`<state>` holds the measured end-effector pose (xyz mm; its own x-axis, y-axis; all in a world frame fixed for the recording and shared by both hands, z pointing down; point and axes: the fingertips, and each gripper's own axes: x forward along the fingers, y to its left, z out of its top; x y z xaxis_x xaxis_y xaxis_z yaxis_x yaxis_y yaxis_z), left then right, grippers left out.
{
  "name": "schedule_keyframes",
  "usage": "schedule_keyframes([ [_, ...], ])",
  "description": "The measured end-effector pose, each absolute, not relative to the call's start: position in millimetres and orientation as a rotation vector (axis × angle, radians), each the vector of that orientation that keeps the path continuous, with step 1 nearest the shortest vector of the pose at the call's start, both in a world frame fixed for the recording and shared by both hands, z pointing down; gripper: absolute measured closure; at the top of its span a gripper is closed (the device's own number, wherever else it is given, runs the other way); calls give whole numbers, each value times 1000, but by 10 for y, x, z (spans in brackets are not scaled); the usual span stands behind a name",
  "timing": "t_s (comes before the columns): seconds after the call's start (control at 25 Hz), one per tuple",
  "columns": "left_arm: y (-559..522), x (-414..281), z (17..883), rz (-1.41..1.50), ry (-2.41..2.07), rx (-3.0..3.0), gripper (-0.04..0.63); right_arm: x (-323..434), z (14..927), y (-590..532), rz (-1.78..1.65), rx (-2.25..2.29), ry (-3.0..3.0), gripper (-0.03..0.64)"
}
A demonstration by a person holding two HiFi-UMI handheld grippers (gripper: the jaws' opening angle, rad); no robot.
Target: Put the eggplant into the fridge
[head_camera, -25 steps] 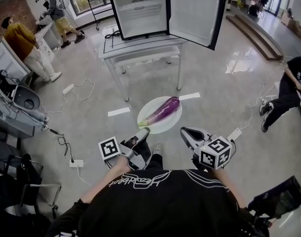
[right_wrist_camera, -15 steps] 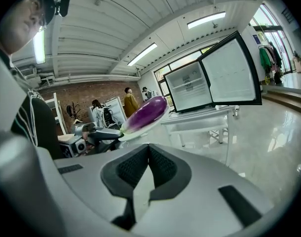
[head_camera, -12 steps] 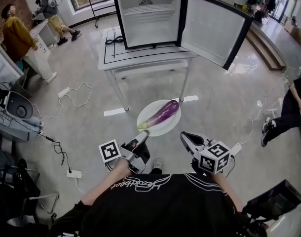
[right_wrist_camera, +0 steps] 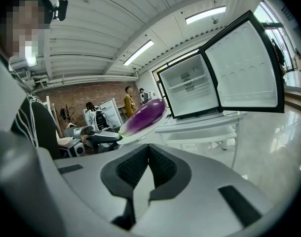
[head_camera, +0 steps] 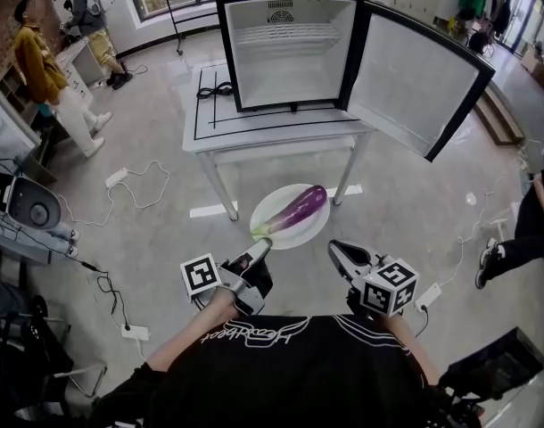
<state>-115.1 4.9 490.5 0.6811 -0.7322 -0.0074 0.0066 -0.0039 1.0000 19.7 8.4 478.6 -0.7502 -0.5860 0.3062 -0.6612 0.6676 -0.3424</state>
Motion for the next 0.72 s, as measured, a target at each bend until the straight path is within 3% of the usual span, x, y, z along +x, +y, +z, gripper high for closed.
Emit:
schedule_keyframes([
  [0.72,-589,-1338,4888,-664,-611,1519,574,160,4846,-468,640,1117,-2654,611],
])
